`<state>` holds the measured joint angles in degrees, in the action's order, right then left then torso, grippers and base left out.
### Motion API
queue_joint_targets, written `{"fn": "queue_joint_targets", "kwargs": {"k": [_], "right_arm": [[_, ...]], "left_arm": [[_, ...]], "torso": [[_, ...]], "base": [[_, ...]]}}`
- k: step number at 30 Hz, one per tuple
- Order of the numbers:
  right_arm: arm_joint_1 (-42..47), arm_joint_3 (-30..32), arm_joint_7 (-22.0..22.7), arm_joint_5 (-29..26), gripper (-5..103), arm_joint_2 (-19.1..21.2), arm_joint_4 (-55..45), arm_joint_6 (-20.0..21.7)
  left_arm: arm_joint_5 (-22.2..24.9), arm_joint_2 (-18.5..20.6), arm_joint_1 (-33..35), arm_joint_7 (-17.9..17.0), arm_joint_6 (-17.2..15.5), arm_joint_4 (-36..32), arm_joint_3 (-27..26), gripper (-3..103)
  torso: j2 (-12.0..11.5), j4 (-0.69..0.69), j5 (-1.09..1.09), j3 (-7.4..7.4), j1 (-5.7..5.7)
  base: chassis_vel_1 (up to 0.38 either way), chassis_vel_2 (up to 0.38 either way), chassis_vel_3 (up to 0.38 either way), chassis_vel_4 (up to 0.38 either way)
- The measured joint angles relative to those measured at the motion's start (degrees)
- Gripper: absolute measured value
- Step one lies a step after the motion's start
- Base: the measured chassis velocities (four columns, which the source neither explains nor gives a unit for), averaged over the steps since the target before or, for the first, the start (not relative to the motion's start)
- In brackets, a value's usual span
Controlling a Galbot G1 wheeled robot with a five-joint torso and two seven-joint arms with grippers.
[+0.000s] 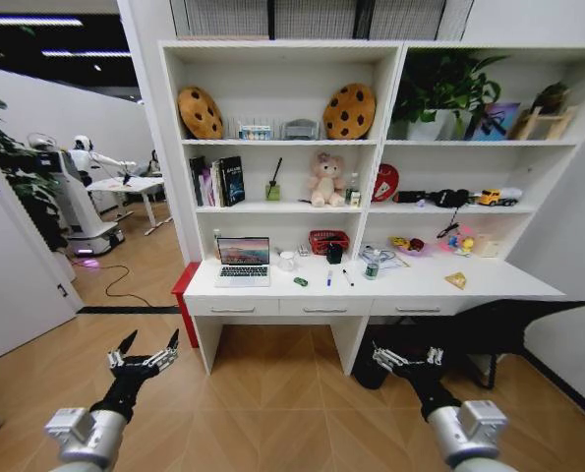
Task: Organize the objects on the table.
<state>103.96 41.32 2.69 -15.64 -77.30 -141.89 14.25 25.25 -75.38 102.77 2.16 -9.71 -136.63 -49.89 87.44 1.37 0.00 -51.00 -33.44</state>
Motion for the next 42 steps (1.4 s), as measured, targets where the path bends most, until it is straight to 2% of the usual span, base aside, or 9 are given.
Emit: {"fn": "queue_joint_targets", "kwargs": {"k": [32, 33, 41, 42], "right_arm": [[-0.02, -0.42, -0.27, 0.15, 100, -0.24, 0.47, -1.06], [0.08, -0.41, -0.33, 0.16, 100, -0.24, 0.48, -1.16], [0.24, -0.35, -0.45, 0.14, 100, -0.23, 0.57, -1.35], [0.28, -0.36, -0.46, 0.14, 100, -0.23, 0.57, -1.36]], "left_arm": [[-0.92, -0.65, 0.63, 0.13, 0.38, -0.34, -0.17, 100], [-1.24, -0.86, 0.77, 0.13, 0.49, -0.38, -0.13, 100], [-2.05, -1.58, 1.52, 0.19, 0.95, -0.68, -0.02, 100], [-2.16, -1.69, 1.61, 0.22, 1.0, -0.67, -0.02, 100]], "torso": [[0.0, 0.0, 0.02, 0.0, -0.01], [0.0, 0.0, -0.02, -0.01, -0.02], [0.0, -0.01, 0.03, 0.0, -0.02], [-0.01, 0.0, -0.03, -0.01, -0.02]], "base": [[-0.202, 0.202, 0.194, -0.203], [-0.193, 0.215, 0.232, -0.189], [-0.216, 0.22, 0.221, -0.229], [-0.214, 0.213, 0.238, -0.199]]}}
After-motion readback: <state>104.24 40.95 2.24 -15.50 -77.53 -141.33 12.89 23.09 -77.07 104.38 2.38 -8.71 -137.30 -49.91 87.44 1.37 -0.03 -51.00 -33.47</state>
